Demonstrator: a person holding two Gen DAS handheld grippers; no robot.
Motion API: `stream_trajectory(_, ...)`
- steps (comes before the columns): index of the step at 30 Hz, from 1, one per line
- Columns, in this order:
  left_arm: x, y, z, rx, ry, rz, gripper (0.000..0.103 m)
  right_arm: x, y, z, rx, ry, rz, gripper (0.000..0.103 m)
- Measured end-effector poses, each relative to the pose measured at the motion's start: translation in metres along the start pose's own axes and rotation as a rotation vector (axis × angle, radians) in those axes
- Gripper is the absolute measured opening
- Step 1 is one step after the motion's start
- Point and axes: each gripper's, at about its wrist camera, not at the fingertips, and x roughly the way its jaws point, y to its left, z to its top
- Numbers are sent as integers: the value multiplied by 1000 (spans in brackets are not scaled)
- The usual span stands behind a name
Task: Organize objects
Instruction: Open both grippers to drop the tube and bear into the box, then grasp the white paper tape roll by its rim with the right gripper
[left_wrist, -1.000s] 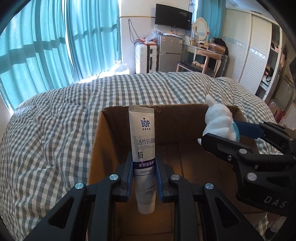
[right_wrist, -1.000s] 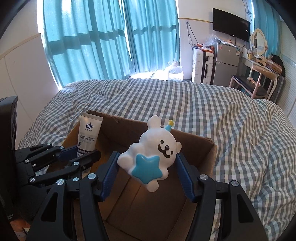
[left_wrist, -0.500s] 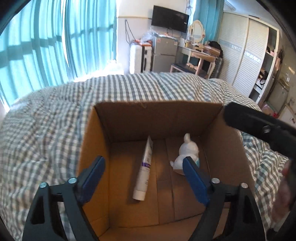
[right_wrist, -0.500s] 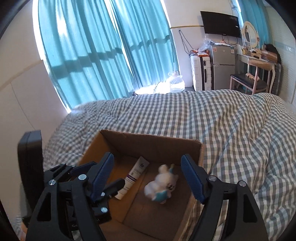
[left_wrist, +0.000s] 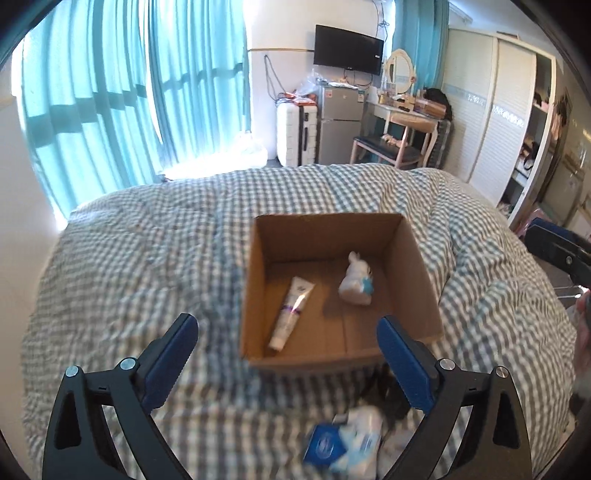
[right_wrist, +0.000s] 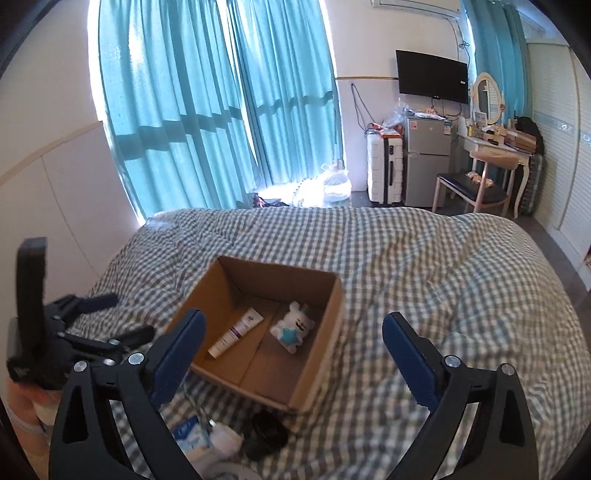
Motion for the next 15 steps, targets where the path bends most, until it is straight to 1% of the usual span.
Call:
stream_trajectory(2,-13,0,-11,-11,-1,21,101,-14,1,-10,-2,-4,-7,99)
stream_trajectory(4,-24,-1,-25,-23,-5,40,101,-23,5,-24,-7,13,15,99)
stream_trajectory(6,-31,-3,-43,-19,-10,34,101,-28,5,-36,1,22,33,99)
stream_trajectory(8,-32,-7,-61,-25,0,11,101,-27,10,-55,14,56,56,99)
stream_trajectory(10,-28,-10,-80,-57,18,1,101,-18,17,-75,26,118,75,99)
stream_trajectory(12,-17,-12,-99,-100,47,29,101,-7,25,-97,42,163,82,99)
stream_trajectory(14,-5,-15,-113,-128,69,61,101,7,34,-120,24,189,63,99)
stream_trajectory(15,4,-18,-122,-126,76,66,101,17,40,-132,-5,211,41,99)
